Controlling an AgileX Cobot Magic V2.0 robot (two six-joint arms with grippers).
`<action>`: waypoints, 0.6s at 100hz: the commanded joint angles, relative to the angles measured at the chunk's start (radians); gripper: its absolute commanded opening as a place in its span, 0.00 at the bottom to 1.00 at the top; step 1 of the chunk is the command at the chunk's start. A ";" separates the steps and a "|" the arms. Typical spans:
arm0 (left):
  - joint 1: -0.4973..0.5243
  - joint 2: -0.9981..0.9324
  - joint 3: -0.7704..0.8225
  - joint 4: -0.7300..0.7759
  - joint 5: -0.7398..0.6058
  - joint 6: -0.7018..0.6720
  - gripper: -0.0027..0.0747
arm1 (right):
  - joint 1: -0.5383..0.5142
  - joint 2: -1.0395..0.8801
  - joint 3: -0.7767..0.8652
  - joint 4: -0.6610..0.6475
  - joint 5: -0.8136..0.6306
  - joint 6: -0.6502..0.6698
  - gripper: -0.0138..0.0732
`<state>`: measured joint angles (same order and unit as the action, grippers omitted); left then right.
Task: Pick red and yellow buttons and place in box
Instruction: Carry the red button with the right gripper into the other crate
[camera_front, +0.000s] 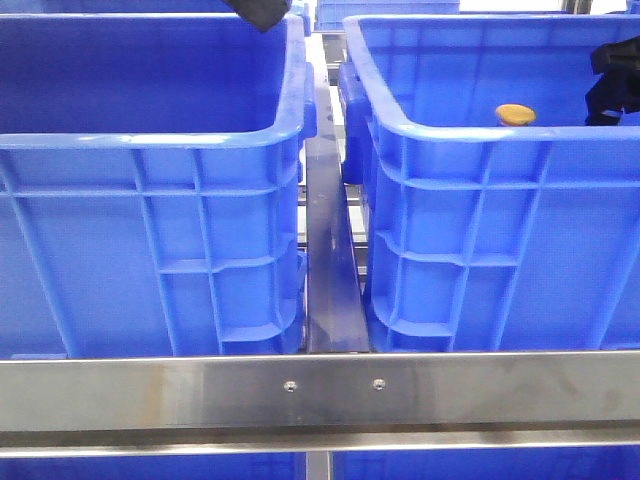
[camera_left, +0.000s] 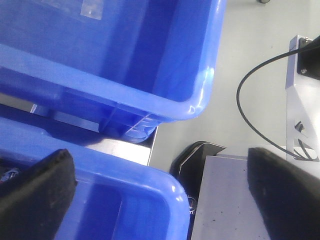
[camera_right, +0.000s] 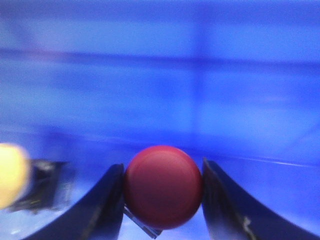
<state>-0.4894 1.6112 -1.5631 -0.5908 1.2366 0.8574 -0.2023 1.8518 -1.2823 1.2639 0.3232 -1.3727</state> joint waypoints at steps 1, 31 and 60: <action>-0.001 -0.037 -0.032 -0.055 0.031 -0.011 0.88 | -0.001 -0.041 -0.037 0.033 -0.017 -0.018 0.43; -0.001 -0.037 -0.032 -0.055 0.031 -0.011 0.88 | -0.002 -0.030 -0.038 0.034 -0.043 -0.018 0.47; -0.001 -0.037 -0.032 -0.055 0.031 -0.014 0.88 | -0.002 -0.029 -0.038 0.034 -0.025 -0.018 0.75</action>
<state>-0.4894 1.6112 -1.5631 -0.5908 1.2385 0.8574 -0.2023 1.8690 -1.2844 1.2765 0.3066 -1.3727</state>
